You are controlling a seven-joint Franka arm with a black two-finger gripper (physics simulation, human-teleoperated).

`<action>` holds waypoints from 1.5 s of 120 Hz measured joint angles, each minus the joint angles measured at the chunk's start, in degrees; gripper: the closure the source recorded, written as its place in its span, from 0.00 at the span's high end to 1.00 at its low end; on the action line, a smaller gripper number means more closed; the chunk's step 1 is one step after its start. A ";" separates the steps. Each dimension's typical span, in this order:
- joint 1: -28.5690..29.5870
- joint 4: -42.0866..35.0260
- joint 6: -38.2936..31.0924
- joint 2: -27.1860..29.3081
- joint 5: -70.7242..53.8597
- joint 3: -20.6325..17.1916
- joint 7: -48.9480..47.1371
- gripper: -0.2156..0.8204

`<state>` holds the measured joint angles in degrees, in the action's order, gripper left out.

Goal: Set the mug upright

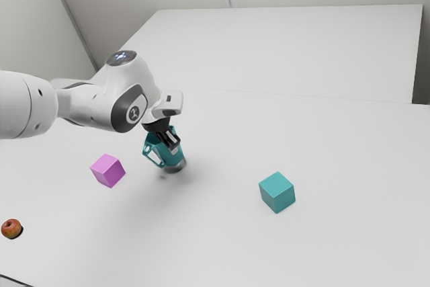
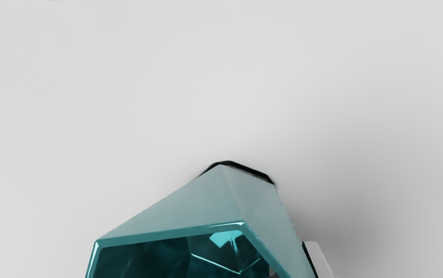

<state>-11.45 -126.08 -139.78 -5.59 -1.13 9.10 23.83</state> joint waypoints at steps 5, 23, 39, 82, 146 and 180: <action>0.08 0.01 -0.12 0.00 -0.34 0.00 -0.20 0.03; 0.52 -0.49 -0.39 0.00 -0.93 0.06 -0.77 0.03; 0.81 -1.00 -0.50 0.00 -1.07 0.22 -1.11 0.03; 0.85 -1.21 -0.64 -0.41 -0.89 0.26 -1.69 0.07; 0.89 -1.17 -0.39 -0.11 -0.03 0.21 -0.68 0.50; 0.88 -1.12 -0.26 1.11 0.40 0.21 -0.53 0.65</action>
<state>-10.57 -127.20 -140.04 -4.47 -0.72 9.32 23.30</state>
